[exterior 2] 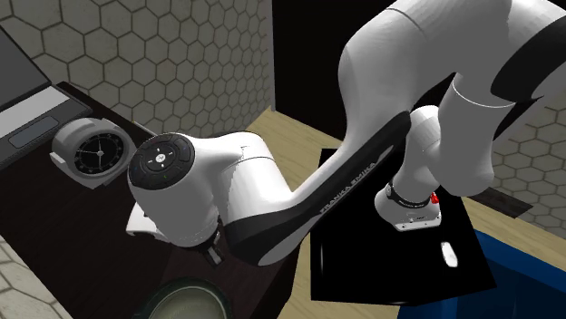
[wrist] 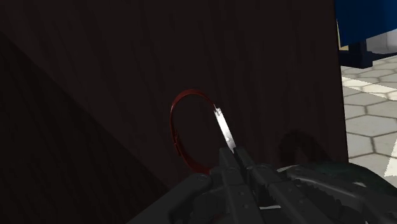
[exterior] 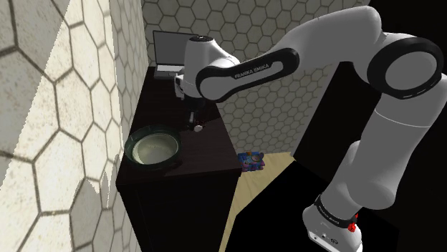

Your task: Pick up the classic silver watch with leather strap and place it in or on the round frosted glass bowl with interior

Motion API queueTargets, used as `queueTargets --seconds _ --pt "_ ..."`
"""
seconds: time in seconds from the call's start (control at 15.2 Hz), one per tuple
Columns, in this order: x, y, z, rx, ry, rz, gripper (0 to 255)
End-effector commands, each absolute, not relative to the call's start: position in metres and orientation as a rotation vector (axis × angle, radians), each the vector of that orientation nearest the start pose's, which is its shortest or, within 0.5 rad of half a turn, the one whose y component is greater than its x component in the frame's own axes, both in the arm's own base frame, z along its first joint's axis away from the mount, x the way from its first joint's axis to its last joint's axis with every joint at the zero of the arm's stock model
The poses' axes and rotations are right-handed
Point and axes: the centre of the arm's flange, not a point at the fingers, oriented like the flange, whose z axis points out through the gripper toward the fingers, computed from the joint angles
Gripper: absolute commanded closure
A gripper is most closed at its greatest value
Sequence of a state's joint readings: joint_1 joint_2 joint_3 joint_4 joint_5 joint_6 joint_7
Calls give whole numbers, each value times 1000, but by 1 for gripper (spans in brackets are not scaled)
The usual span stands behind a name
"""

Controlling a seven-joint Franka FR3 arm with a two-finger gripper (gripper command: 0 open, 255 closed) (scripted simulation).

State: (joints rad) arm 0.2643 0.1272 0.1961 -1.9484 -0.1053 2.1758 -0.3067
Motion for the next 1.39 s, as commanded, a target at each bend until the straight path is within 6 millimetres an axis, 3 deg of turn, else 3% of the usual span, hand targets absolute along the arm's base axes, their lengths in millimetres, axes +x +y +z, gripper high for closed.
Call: queueTargets --seconds 0.0,0.99,1.32 --pt "537 258 437 -2929 -1273 -172 255" --pt "537 258 515 -2929 -1273 -172 255" --pt "545 323 521 -2929 -1273 -172 255"
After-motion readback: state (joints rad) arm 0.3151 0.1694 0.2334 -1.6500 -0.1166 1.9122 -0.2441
